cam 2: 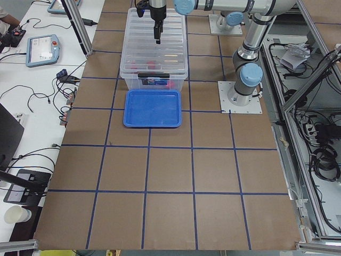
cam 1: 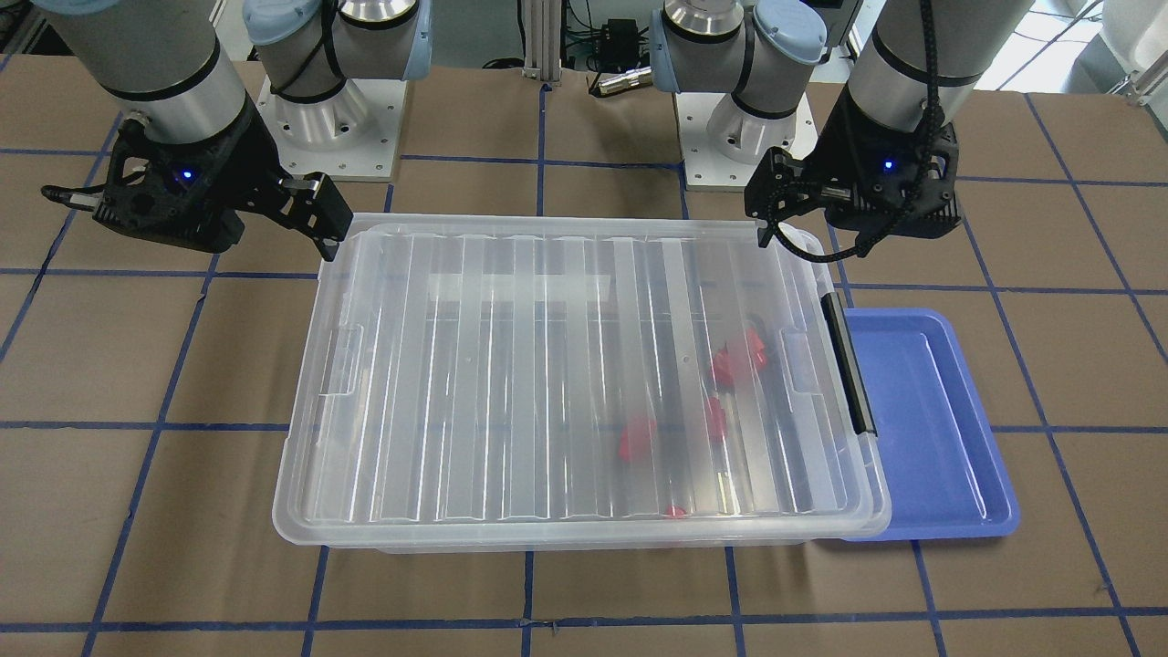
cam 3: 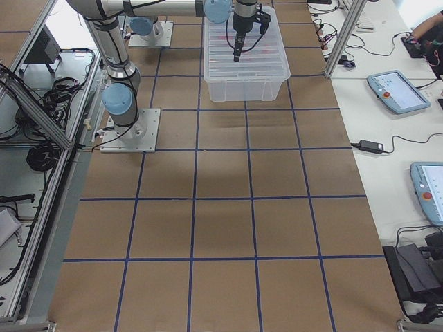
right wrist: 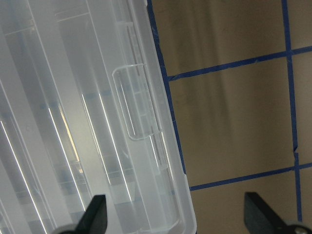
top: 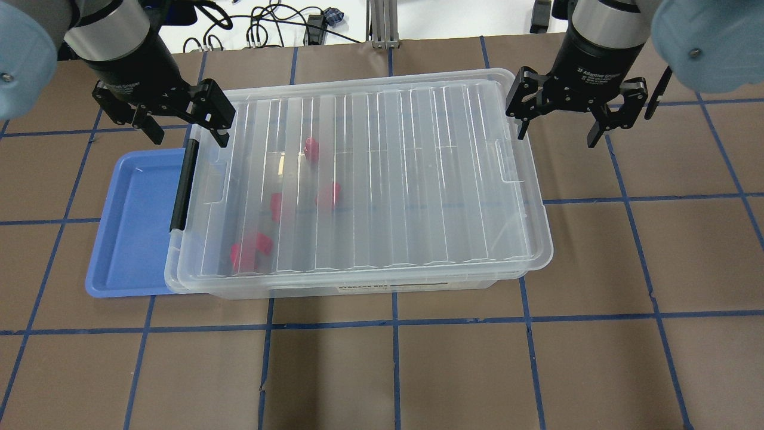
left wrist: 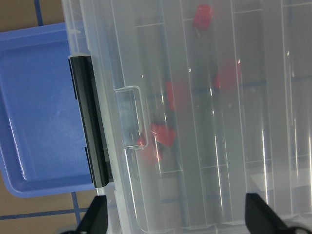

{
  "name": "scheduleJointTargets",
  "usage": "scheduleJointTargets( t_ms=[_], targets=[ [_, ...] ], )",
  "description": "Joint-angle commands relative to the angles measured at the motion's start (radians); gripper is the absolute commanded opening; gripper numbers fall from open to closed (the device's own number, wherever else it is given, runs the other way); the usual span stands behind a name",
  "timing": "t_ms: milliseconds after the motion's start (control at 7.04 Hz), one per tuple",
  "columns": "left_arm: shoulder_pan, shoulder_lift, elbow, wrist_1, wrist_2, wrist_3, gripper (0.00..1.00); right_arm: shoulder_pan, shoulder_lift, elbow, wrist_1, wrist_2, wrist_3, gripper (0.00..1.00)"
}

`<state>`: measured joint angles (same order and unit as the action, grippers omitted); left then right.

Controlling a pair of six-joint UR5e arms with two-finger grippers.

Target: Place red block in blue tray from box

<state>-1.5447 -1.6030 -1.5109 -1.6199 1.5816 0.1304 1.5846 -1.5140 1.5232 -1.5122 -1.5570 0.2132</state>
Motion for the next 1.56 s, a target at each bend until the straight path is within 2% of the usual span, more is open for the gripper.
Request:
scheduleJointTargets(
  t_ms=[0, 1279, 1421],
  targets=[
    [0.0, 0.0, 0.0, 0.0, 0.0, 0.0, 1.0, 0.0, 0.0, 0.0, 0.001, 0.0, 0.0, 1.0],
    [0.0, 0.002, 0.0, 0.0, 0.001, 0.0, 1.0, -0.003, 0.0, 0.0, 0.0, -0.002, -0.001, 1.0],
    [0.0, 0.002, 0.004, 0.002, 0.001, 0.0, 1.0, -0.009, 0.002, 0.0, -0.002, -0.041, -0.011, 1.0]
  ],
)
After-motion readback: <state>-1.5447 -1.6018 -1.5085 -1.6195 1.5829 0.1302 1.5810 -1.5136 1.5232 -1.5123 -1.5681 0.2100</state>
